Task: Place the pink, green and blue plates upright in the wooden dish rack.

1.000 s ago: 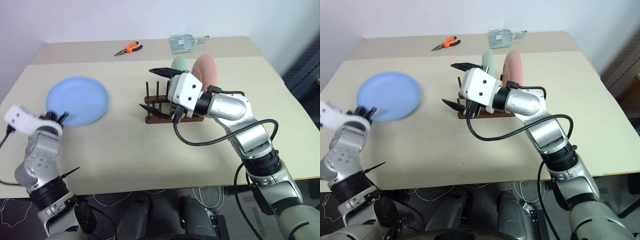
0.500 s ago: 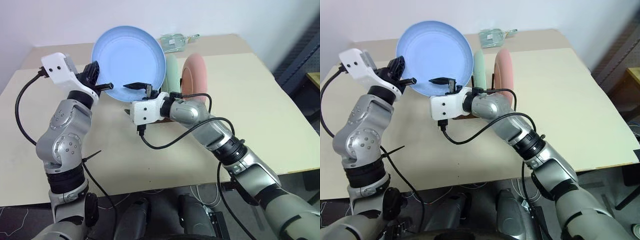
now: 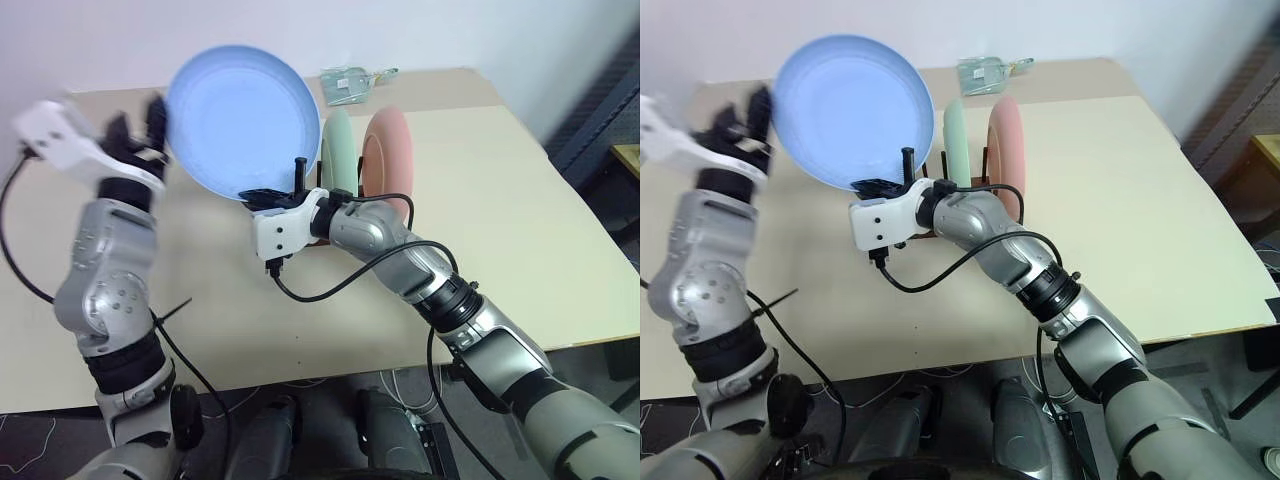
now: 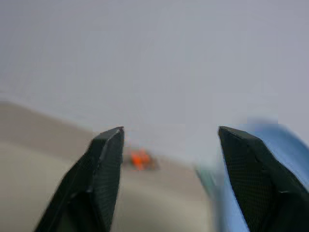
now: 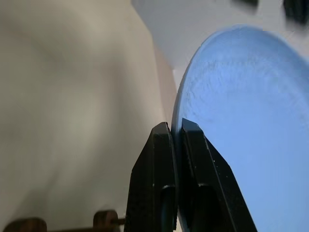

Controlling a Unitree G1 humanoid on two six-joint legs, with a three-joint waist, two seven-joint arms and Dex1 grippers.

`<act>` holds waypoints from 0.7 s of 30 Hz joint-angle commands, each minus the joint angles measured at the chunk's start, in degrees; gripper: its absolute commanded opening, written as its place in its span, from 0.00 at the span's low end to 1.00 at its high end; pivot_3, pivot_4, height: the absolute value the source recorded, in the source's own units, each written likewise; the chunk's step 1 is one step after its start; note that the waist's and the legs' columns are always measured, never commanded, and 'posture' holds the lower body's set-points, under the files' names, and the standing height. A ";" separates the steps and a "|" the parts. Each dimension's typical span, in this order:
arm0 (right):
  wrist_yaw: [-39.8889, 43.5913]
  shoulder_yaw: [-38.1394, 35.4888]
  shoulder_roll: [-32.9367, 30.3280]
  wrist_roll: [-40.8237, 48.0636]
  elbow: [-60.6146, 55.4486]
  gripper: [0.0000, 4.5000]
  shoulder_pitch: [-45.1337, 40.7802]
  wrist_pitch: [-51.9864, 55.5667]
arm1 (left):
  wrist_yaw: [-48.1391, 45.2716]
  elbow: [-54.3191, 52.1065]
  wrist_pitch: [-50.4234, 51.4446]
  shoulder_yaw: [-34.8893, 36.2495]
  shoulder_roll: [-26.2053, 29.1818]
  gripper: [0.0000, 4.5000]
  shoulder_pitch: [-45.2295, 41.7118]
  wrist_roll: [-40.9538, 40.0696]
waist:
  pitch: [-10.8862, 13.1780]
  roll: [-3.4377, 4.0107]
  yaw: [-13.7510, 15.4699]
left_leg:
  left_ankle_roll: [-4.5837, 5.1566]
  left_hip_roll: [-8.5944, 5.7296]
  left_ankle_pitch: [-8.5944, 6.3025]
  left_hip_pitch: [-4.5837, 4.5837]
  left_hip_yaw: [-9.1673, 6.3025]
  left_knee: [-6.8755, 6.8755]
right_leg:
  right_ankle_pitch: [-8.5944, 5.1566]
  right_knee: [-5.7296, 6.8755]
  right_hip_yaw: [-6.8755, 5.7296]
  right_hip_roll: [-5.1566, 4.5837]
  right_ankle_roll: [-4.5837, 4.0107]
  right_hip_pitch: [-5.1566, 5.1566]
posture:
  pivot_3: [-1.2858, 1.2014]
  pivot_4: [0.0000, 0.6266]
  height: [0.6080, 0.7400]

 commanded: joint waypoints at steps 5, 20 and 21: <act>3.00 -13.87 6.64 22.64 -8.45 0.00 1.84 2.60 | -6.51 9.21 -9.56 0.38 11.03 0.67 12.54 14.00 | 0.00 0.04 0.26 | -0.06 0.13 -0.02 0.07 -0.04 -0.15 | 0.05 0.00 0.05 0.17 -0.10 -0.02 | 0.52 0.24 0.99; -22.27 -35.13 20.92 84.74 -24.54 0.00 9.88 46.54 | -23.76 4.52 -19.80 -24.41 2.07 0.67 32.84 21.66 | -0.02 0.32 1.37 | 0.15 0.57 -0.15 0.07 0.40 -0.51 | 0.24 -0.09 0.16 0.34 -0.52 -0.38 | 0.52 0.24 0.99; -22.93 -35.26 21.14 85.20 -24.39 0.00 9.93 46.85 | -24.15 4.40 -19.78 -24.71 1.87 0.67 32.83 21.68 | -0.02 0.32 1.36 | 0.14 0.62 -0.14 0.07 0.46 -0.56 | 0.24 -0.09 0.17 0.35 -0.52 -0.44 | 0.52 0.24 0.99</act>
